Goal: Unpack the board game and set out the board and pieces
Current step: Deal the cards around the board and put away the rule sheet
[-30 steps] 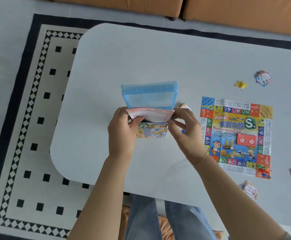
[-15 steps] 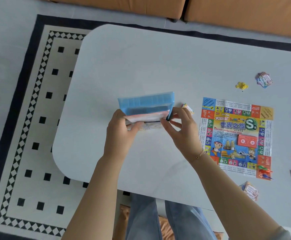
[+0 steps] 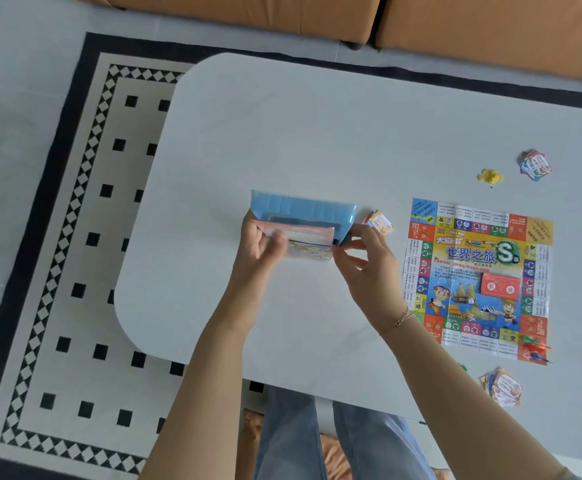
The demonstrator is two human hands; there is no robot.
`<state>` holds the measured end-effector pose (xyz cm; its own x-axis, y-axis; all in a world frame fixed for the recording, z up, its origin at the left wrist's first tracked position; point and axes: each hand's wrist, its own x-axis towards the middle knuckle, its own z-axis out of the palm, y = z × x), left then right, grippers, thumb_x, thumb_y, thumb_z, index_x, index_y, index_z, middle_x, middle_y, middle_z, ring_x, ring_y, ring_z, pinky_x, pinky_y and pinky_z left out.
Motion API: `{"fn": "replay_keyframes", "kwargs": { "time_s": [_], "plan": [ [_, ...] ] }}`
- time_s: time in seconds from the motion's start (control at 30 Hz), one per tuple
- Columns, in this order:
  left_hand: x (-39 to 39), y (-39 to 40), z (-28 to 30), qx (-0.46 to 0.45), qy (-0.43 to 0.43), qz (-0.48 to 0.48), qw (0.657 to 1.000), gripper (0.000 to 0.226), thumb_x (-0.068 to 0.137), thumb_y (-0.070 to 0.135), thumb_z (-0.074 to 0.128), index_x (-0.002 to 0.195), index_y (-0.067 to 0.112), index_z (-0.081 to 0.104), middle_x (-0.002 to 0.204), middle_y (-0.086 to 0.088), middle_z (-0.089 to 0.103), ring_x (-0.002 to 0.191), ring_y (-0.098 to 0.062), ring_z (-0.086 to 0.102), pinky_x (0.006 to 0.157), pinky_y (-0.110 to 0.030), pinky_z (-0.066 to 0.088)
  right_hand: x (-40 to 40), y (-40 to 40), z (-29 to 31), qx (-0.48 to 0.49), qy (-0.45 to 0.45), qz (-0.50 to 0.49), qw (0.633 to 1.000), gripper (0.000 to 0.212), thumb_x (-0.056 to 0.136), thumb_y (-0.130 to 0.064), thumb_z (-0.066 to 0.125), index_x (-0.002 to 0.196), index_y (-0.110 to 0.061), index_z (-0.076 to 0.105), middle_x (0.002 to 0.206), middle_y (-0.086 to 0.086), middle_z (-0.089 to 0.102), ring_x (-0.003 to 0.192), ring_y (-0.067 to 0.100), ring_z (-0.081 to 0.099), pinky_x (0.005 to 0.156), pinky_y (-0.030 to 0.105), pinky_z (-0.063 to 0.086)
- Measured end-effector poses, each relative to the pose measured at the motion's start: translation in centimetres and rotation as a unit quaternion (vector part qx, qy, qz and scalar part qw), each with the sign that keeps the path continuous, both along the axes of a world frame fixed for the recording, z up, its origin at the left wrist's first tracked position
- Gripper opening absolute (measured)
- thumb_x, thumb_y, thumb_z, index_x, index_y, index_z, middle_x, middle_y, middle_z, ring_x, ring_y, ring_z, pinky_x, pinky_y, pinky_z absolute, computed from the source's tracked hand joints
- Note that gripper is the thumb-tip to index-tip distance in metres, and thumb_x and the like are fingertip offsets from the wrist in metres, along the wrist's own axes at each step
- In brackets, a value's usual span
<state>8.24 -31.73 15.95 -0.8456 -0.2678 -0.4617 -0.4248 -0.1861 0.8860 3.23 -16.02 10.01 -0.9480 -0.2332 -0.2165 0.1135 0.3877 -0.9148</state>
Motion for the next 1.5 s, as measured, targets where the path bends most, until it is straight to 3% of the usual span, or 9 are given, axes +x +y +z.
{"fn": "replay_keyframes", "kwargs": {
  "time_s": [0.13, 0.33, 0.57, 0.7, 0.97, 1.07, 1.23, 1.4, 1.5],
  "plan": [
    [-1.3, -0.1, 1.5, 0.076, -0.016, 0.058, 0.995, 0.049, 0.078, 0.073, 0.023, 0.108, 0.046, 0.05, 0.098, 0.042, 0.058, 0.097, 0.025, 0.049, 0.089, -0.017, 0.029, 0.3, 0.0, -0.2, 0.022, 0.01, 0.015, 1.0, 0.023, 0.086, -0.01, 0.063, 0.108, -0.018, 0.06, 0.105, -0.003, 0.057, 0.095, 0.011, 0.062, 0.079, 0.024, 0.057],
    [-2.6, 0.6, 1.3, 0.011, -0.042, 0.044, 0.998, 0.031, 0.084, 0.057, 0.05, 0.108, 0.038, 0.053, 0.085, 0.034, 0.059, 0.075, 0.027, 0.052, 0.071, -0.016, 0.037, 0.5, -0.1, -0.1, 0.012, 0.001, 0.0, 1.0, 0.023, 0.084, -0.014, 0.067, 0.106, -0.016, 0.062, 0.1, -0.004, 0.067, 0.096, 0.007, 0.063, 0.084, 0.019, 0.053],
    [-1.8, 0.0, -2.4, -0.072, -0.06, 0.105, 0.99, 0.035, 0.09, 0.03, 0.06, 0.124, 0.032, 0.051, 0.119, 0.018, 0.054, 0.116, 0.005, 0.047, 0.098, -0.024, 0.042, 0.5, -0.5, 0.4, -0.04, -0.038, -0.036, 0.998, 0.024, 0.084, -0.007, 0.066, 0.104, -0.015, 0.054, 0.097, -0.008, 0.067, 0.097, 0.003, 0.065, 0.083, 0.018, 0.053],
    [-1.3, 0.4, -3.9, -0.12, -0.06, 0.139, 0.981, 0.045, 0.087, 0.016, 0.064, 0.128, 0.026, 0.05, 0.118, 0.02, 0.056, 0.113, 0.01, 0.047, 0.09, -0.009, 0.039, 0.5, -0.3, 0.1, -0.043, -0.056, -0.03, 0.997, 0.036, 0.084, -0.006, 0.066, 0.117, -0.015, 0.054, 0.1, -0.01, 0.065, 0.098, 0.001, 0.063, 0.084, 0.013, 0.051],
    [-1.0, 0.5, -5.1, -0.141, -0.081, 0.147, 0.976, 0.031, 0.082, 0.01, 0.064, 0.11, 0.024, 0.063, 0.115, 0.017, 0.061, 0.107, 0.008, 0.048, 0.102, -0.029, 0.042, 0.1, 0.2, -0.3, -0.121, -0.151, -0.023, 0.981, 0.029, 0.09, -0.019, 0.057, 0.117, -0.014, 0.066, 0.121, -0.005, 0.065, 0.116, 0.001, 0.056, 0.095, 0.021, 0.045],
    [-1.1, -0.4, -4.8, -0.091, -0.083, 0.114, 0.986, 0.03, 0.086, 0.014, 0.059, 0.113, 0.026, 0.063, 0.112, 0.016, 0.062, 0.111, -0.001, 0.052, 0.103, -0.031, 0.043, -0.3, 0.1, -0.3, -0.153, -0.178, -0.057, 0.97, 0.024, 0.093, -0.021, 0.057, 0.115, -0.018, 0.067, 0.119, -0.007, 0.066, 0.116, 0.001, 0.056, 0.097, 0.021, 0.044],
    [-0.7, -2.1, -4.8, 0.067, -0.049, 0.126, 0.989, 0.032, 0.094, 0.005, 0.042, 0.116, 0.012, 0.065, 0.12, 0.004, 0.064, 0.116, -0.005, 0.055, 0.101, -0.036, 0.047, -0.8, -1.0, -0.6, -0.132, -0.186, -0.051, 0.972, 0.019, 0.089, -0.005, 0.06, 0.102, -0.014, 0.071, 0.099, -0.003, 0.068, 0.08, -0.011, 0.06, 0.074, 0.004, 0.044],
    [-1.1, -3.3, -5.5, 0.193, -0.021, 0.121, 0.973, 0.036, 0.096, 0.013, 0.038, 0.124, 0.007, 0.059, 0.132, -0.001, 0.058, 0.127, -0.01, 0.047, 0.104, -0.037, 0.043, -1.9, -1.8, -1.1, -0.138, -0.191, -0.088, 0.968, 0.017, 0.088, -0.013, 0.063, 0.098, -0.023, 0.073, 0.106, 0.01, 0.069, 0.093, 0.005, 0.06, 0.082, 0.014, 0.043],
    [-1.6, -3.5, -6.0, 0.159, -0.043, 0.116, 0.98, 0.03, 0.094, 0.012, 0.051, 0.12, 0.011, 0.064, 0.122, 0.002, 0.062, 0.116, -0.007, 0.054, 0.103, -0.035, 0.044, -2.0, -2.1, -1.0, -0.145, -0.166, -0.083, 0.972, 0.021, 0.089, -0.009, 0.061, 0.1, -0.023, 0.072, 0.111, 0.01, 0.066, 0.096, 0.005, 0.056, 0.077, 0.011, 0.045]
  ]
}}
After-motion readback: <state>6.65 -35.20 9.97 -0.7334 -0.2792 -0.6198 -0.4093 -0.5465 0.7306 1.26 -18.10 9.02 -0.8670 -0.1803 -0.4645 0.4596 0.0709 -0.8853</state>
